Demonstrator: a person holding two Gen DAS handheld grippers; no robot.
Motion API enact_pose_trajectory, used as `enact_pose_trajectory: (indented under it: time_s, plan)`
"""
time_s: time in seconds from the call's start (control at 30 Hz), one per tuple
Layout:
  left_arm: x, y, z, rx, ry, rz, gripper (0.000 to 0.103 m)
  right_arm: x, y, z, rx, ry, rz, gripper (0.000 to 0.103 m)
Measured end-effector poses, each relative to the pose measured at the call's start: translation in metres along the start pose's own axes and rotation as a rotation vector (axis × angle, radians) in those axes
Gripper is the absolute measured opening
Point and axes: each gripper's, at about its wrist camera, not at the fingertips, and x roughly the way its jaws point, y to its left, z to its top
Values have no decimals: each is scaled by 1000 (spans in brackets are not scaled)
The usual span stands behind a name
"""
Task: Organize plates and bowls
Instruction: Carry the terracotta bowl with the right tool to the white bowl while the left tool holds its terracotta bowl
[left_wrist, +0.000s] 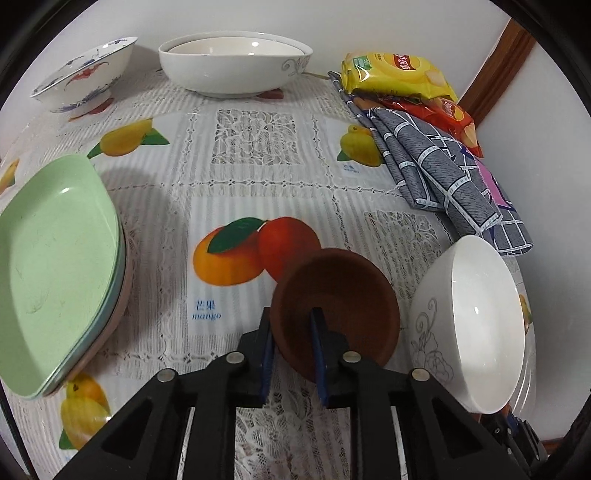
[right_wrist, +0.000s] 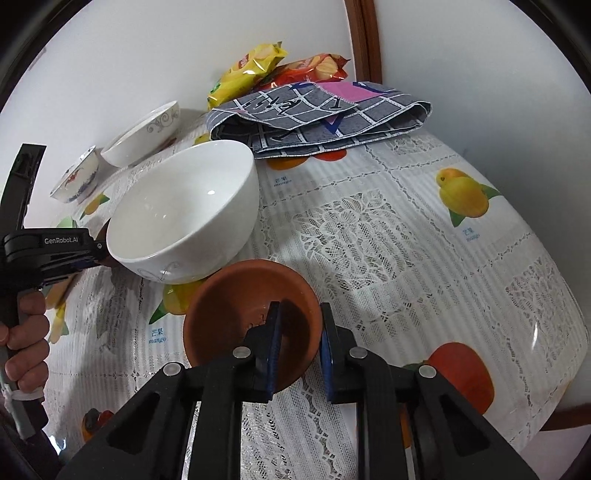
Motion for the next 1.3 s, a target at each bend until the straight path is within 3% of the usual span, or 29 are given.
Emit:
enact_pose_trajectory:
  time_s: [0.2,0.4,0.9,1.3]
  plan:
    - [1,4,3,-5,3,-29,12,-2,-6,1,52,-2,23,12]
    - [-13,4,-2,34,-8,-69,8,-13,2,-1,62,-35,-7,9]
    - [-93,12,-6,129,-103,-77,8,-59,20,-6,144,-120,-43,9]
    - [-137,-6,17,241,-153,-117,8,-100,40,25,182,-199,-72,9]
